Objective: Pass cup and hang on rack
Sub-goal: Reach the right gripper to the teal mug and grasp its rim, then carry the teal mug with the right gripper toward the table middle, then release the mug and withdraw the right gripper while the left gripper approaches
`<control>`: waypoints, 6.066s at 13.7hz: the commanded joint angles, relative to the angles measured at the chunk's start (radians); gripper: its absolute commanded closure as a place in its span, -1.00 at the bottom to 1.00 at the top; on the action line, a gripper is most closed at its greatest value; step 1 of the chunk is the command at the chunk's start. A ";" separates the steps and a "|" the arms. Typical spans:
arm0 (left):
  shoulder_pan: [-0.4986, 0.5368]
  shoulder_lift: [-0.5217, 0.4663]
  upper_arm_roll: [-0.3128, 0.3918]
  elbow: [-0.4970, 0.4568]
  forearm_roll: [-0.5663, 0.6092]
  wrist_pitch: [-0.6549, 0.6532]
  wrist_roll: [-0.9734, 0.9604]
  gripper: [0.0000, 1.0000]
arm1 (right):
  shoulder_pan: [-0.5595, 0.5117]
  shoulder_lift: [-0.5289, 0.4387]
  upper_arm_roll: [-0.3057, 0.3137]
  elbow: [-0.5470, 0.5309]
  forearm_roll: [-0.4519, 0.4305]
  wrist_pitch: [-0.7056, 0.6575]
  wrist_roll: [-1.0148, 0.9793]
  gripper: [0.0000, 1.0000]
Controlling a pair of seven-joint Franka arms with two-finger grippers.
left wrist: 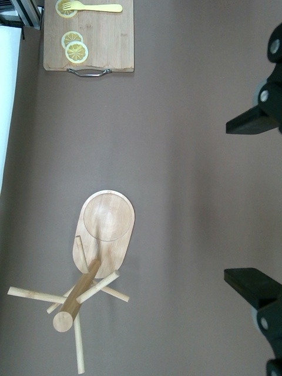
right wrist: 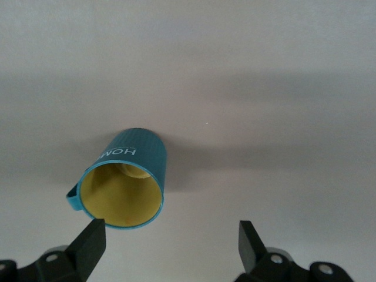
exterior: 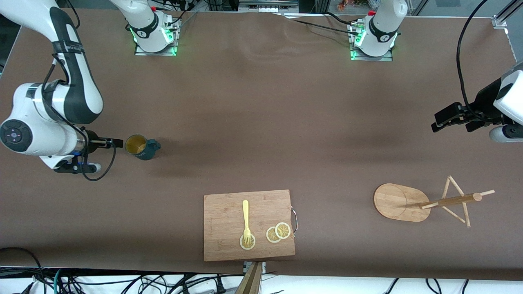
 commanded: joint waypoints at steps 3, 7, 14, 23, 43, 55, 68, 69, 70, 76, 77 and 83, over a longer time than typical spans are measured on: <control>-0.003 0.024 0.008 0.015 -0.025 -0.002 0.018 -1.00 | 0.002 -0.040 0.006 -0.178 -0.004 0.168 -0.063 -1.00; -0.005 0.024 0.008 0.016 -0.027 -0.002 0.017 -1.00 | 0.004 -0.025 0.006 -0.214 -0.006 0.234 -0.118 -1.00; -0.005 0.024 0.008 0.015 -0.027 -0.002 0.017 -1.00 | 0.004 -0.008 0.006 -0.229 -0.004 0.277 -0.186 0.64; -0.003 0.024 0.008 0.015 -0.025 -0.002 0.020 -1.00 | 0.027 -0.003 0.109 -0.101 0.014 0.208 -0.142 1.00; 0.050 0.021 0.020 0.021 -0.033 0.001 0.026 -1.00 | 0.803 0.388 0.131 0.456 0.036 0.217 1.238 1.00; 0.063 -0.011 -0.002 0.010 0.016 -0.010 0.051 -1.00 | 0.769 0.400 0.121 0.686 0.062 -0.078 1.197 -1.00; 0.077 -0.280 -0.032 -0.822 -0.071 0.494 0.265 -1.00 | 0.263 0.106 0.101 0.702 -0.010 -0.522 0.142 -1.00; 0.078 -0.274 -0.032 -0.875 -0.099 0.568 0.311 -1.00 | 0.225 0.095 0.091 0.702 -0.010 -0.542 0.065 -1.00; 0.078 -0.257 -0.034 -0.907 -0.108 0.620 0.372 -1.00 | 0.196 0.075 0.069 0.702 -0.010 -0.557 -0.001 -1.00; 0.127 -0.069 -0.032 -0.915 -0.500 0.657 0.976 -1.00 | 0.140 -0.064 -0.147 0.662 0.007 -0.602 -0.062 -1.00; 0.145 -0.032 -0.032 -0.915 -0.574 0.656 1.071 -1.00 | 0.119 -0.107 -0.144 0.607 0.008 -0.593 -0.050 -1.00; 0.199 0.194 -0.041 -0.900 -0.892 0.581 1.898 -1.00 | 0.044 -0.281 -0.141 0.446 0.008 -0.545 -0.068 -1.00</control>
